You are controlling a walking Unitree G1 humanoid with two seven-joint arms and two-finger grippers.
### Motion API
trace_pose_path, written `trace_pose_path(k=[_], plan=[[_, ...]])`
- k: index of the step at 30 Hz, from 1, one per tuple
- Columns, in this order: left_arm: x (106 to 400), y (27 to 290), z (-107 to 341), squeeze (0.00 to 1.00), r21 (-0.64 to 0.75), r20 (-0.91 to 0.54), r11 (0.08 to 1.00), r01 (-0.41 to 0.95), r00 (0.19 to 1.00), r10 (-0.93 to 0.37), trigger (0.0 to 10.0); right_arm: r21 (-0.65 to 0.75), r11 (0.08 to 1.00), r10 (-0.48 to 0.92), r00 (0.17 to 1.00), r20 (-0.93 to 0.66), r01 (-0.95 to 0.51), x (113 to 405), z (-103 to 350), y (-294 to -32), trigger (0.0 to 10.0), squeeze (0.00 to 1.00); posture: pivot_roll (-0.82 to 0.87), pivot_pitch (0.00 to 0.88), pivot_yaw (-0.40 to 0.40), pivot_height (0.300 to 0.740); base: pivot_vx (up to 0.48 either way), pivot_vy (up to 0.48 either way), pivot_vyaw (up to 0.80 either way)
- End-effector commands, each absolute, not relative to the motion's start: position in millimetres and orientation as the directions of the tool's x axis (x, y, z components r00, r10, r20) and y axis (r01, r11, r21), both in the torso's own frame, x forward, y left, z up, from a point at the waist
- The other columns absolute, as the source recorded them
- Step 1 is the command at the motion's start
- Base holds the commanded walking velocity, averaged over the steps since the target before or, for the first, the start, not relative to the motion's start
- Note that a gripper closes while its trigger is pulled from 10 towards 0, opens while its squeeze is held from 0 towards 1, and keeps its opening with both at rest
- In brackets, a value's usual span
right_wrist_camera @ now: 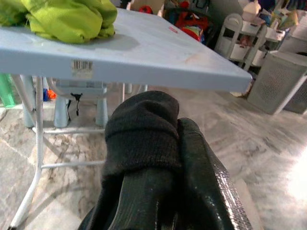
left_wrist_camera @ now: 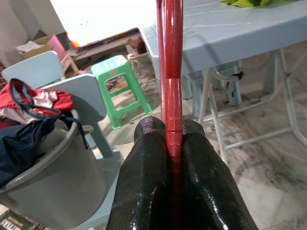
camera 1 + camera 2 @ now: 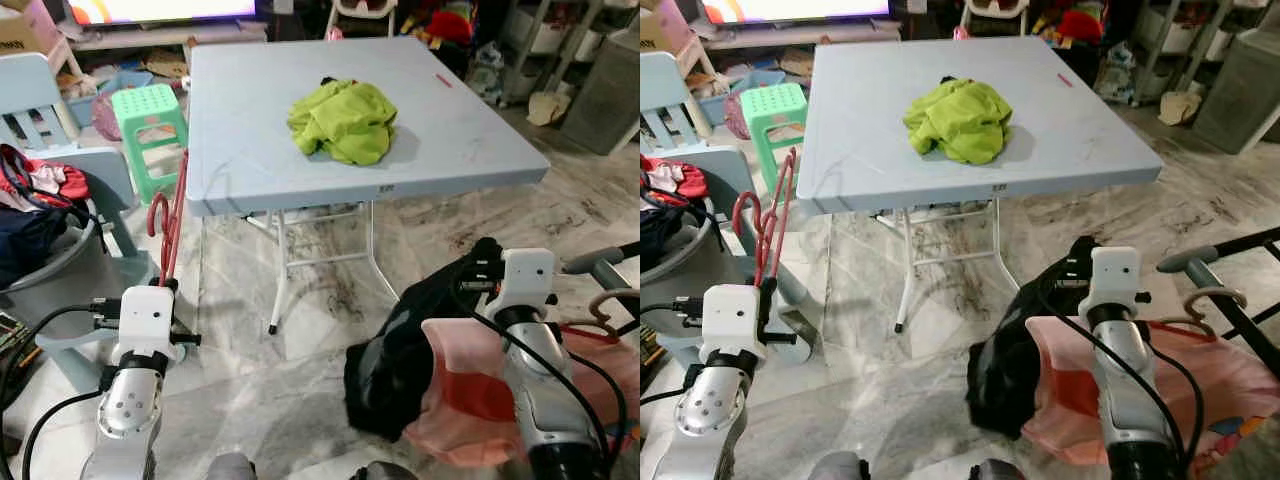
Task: Hang hanger
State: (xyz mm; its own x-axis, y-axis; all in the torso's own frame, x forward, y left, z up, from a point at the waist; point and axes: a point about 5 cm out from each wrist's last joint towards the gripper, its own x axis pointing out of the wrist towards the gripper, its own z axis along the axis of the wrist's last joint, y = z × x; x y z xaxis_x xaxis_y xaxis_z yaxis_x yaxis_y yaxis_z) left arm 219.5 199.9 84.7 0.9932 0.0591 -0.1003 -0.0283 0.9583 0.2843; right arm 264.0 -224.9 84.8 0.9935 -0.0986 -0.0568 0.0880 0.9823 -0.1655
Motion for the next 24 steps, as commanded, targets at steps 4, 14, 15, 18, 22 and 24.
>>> trace_pose_path(k=[4,14,15,18,22,24], plan=[[232,191,96,0.0,0.235,-0.075,0.971,0.05,0.997,-0.033,10.0,-0.166,0.984,-0.059,0.998,0.035,0.064,265,105,-217,10.0,0.0,0.01,0.018,0.011,0.74,0.0,0.0,0.0],[239,173,102,0.0,0.156,-0.031,0.987,0.048,0.999,-0.044,10.0,-0.187,0.982,0.045,0.995,0.092,-0.027,271,120,-202,10.0,0.0,-0.01,0.026,-0.003,0.74,0.15,0.0,0.0],[239,171,103,0.0,0.147,-0.03,0.988,0.05,0.998,-0.046,10.0,-0.187,0.981,0.059,0.994,0.092,-0.04,272,121,-200,10.0,0.0,-0.01,0.027,-0.004,0.74,0.42,0.0,0.0],[239,172,104,0.0,0.13,-0.03,0.99,0.046,0.999,-0.042,10.0,-0.179,0.983,0.068,0.993,0.092,-0.051,275,121,-198,10.0,0.0,0.0,0.028,-0.004,0.74,0.437,0.0,0.0],[243,174,108,0.0,0.124,-0.018,0.992,0.028,0.999,-0.026,10.0,-0.176,0.979,0.12,0.988,0.097,-0.101,279,124,-189,10.0,0.0,0.0,0.032,-0.006,0.74,0.459,0.0,0.0],[244,174,108,0.0,0.12,-0.018,0.993,0.023,1.0,-0.021,10.0,-0.172,0.978,0.133,0.986,0.101,-0.115,280,125,-185,10.0,0.0,0.0,0.034,-0.006,0.74,0.458,0.0,0.0]])
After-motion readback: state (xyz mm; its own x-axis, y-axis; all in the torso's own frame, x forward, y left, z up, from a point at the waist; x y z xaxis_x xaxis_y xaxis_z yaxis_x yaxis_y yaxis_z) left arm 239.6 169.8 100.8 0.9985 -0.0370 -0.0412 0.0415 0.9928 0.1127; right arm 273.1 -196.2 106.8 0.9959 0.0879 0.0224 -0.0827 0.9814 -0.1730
